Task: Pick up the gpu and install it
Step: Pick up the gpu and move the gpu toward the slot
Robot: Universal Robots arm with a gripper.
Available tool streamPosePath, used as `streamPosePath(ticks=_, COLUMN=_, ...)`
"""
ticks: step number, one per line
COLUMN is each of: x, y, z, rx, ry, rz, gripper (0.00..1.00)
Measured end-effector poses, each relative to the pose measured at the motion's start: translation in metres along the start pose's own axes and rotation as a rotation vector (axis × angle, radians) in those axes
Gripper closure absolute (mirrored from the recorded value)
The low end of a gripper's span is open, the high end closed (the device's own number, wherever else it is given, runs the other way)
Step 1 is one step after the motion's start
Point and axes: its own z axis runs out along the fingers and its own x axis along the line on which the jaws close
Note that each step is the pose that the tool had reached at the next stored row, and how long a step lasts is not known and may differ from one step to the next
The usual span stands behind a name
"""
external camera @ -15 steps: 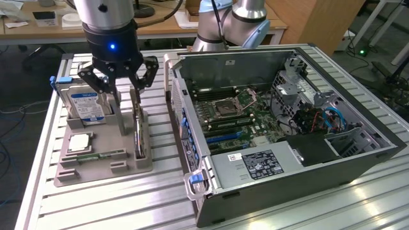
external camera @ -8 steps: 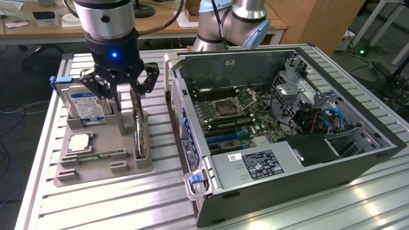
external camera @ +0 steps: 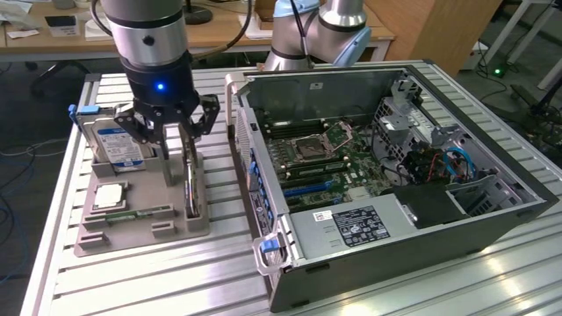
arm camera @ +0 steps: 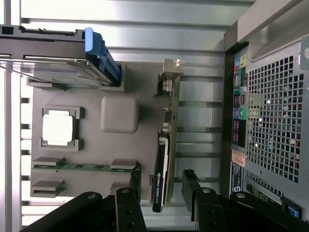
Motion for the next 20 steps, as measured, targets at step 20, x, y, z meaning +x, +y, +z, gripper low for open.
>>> streamPosePath(ticks=20, x=-0.004, y=-0.0015, z=0.0254, rx=0.0011, ry=-0.0013, rz=0.036, gripper=0.45)
